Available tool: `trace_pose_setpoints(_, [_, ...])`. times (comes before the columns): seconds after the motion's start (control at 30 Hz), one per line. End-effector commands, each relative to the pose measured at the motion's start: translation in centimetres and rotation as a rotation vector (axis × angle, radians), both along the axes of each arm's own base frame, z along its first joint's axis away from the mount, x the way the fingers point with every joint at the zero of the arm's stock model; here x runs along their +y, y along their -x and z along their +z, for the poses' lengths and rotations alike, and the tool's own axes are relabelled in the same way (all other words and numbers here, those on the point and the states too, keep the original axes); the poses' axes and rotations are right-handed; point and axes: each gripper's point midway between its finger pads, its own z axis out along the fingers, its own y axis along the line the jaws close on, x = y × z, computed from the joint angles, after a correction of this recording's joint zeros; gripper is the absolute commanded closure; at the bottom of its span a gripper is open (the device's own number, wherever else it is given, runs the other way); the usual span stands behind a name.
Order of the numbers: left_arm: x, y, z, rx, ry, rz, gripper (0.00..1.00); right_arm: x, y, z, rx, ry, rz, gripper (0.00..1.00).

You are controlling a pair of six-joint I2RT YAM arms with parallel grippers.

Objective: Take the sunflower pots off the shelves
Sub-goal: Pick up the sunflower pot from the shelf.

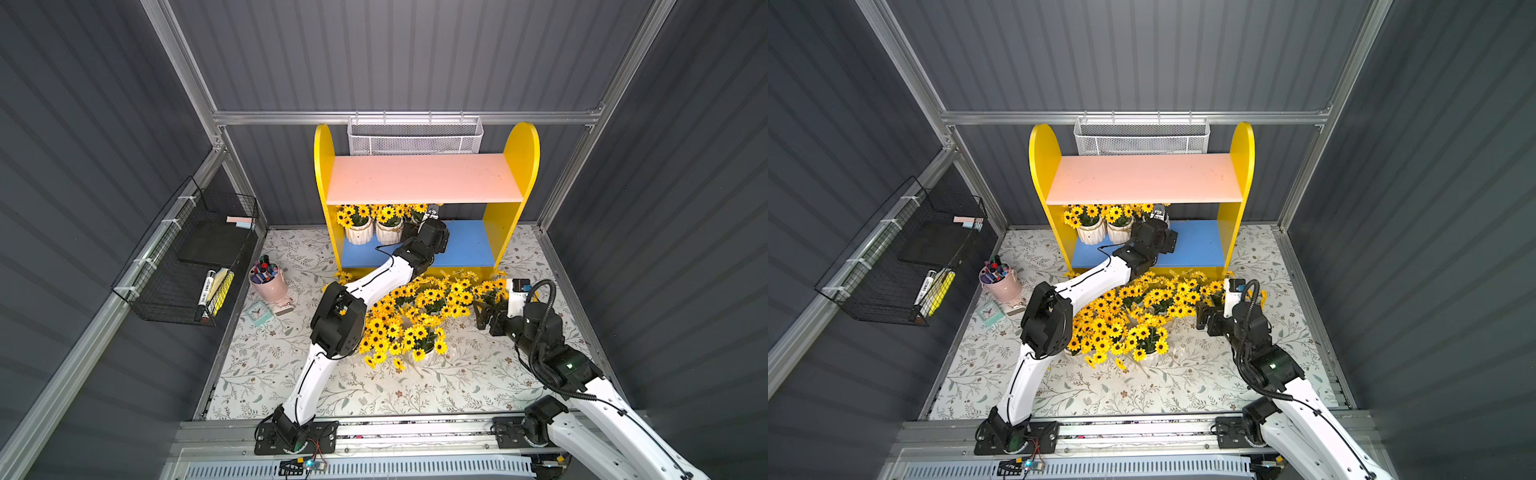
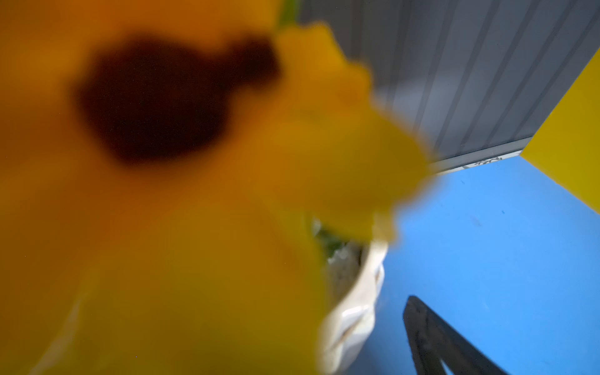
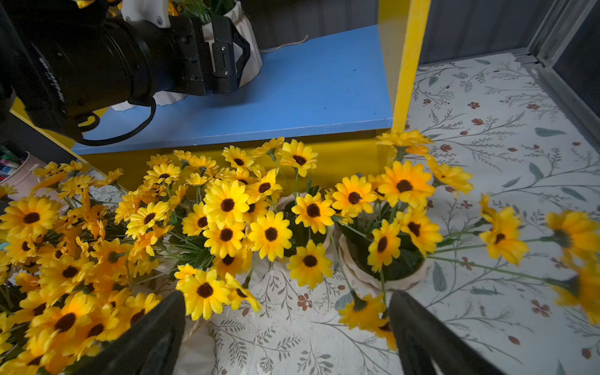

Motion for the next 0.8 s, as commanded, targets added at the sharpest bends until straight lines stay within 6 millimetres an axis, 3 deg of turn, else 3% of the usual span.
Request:
trace_pose_setpoints(0.0, [-0.1, -1.1, 0.3, -0.028, 0.015, -0.011, 0.01, 0.2, 0.0, 0.2, -0.013, -0.012, 0.010, 0.01])
trace_pose_setpoints(0.77, [-0.8, -3.0, -1.2, -0.147, 0.096, -0.040, 0.01, 0.5, -0.8, -0.1, -0.019, -0.012, 0.030, 0.01])
